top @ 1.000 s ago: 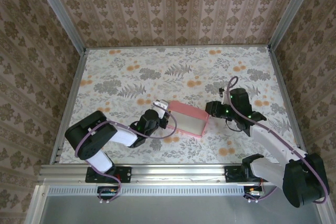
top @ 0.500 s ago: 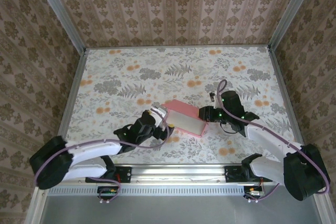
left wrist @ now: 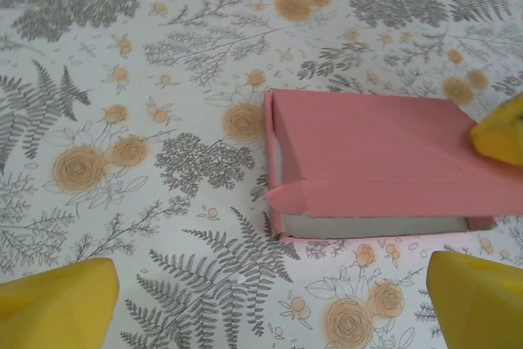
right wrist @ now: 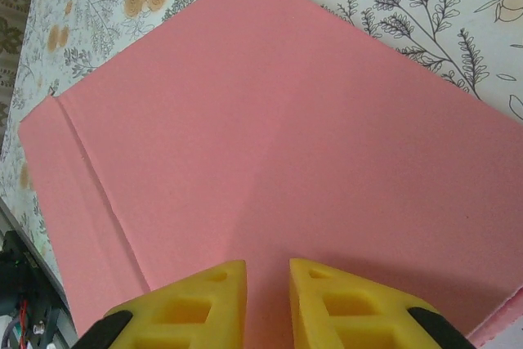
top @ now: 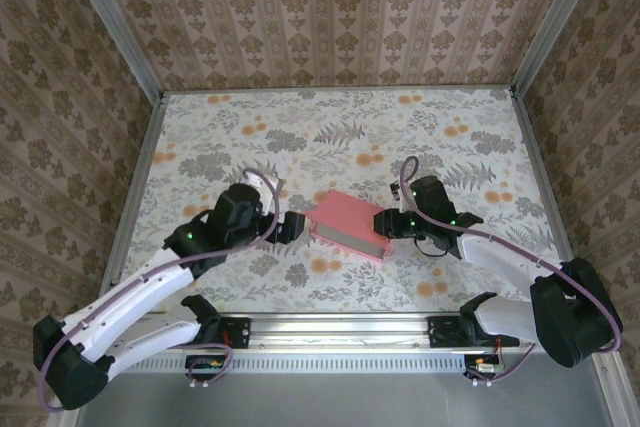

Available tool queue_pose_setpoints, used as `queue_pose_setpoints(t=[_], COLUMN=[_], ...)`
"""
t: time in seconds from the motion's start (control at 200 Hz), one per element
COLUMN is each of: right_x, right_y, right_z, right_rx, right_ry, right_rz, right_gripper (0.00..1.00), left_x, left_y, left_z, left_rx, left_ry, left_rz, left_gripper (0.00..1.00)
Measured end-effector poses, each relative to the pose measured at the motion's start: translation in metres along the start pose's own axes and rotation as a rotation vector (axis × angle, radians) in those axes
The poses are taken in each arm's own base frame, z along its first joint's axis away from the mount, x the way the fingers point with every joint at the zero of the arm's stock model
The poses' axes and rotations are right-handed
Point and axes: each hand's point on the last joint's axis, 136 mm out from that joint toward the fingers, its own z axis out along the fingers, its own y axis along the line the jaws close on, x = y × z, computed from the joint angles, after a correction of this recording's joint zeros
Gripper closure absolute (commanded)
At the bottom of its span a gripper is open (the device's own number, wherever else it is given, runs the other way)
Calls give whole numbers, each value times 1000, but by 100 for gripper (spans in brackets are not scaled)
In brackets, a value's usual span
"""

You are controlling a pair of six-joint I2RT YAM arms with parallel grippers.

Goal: Fold the paper box

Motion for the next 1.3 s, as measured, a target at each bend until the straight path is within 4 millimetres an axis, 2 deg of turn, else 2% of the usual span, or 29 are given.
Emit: queue_pose_setpoints(t=[0.115,0.3,0.465,0.68,0.88,1.145,1.3], right_x=[0,-1,0,0,1,4,8], right_y=[0,-1,-1,-1,-2,-5,-7], right_z=[0,0,0,0,1,2,2], right_rx=[4,10,14,14,16,22,27], right_ry=[-2,-4,-5,-5,-3,2,10], right_rz=[-1,-5,-7,-7,-6,-5,-1], right_gripper=[77,78,78,78,78,78,78], left_x=[4,27,36,29,31,42,39], left_y=[4,-1,-6,-16,-20,-25,-32], left_z=[18,53,72,88,99,113,120], left_rx=[16,48,75,117,139,181,217], left_ry=[96,261,337,366,396,439,443], left_rz=[-37,-50,-61,-58,-44,-39,-45], left_gripper=[8,15,18,22,25,45,49])
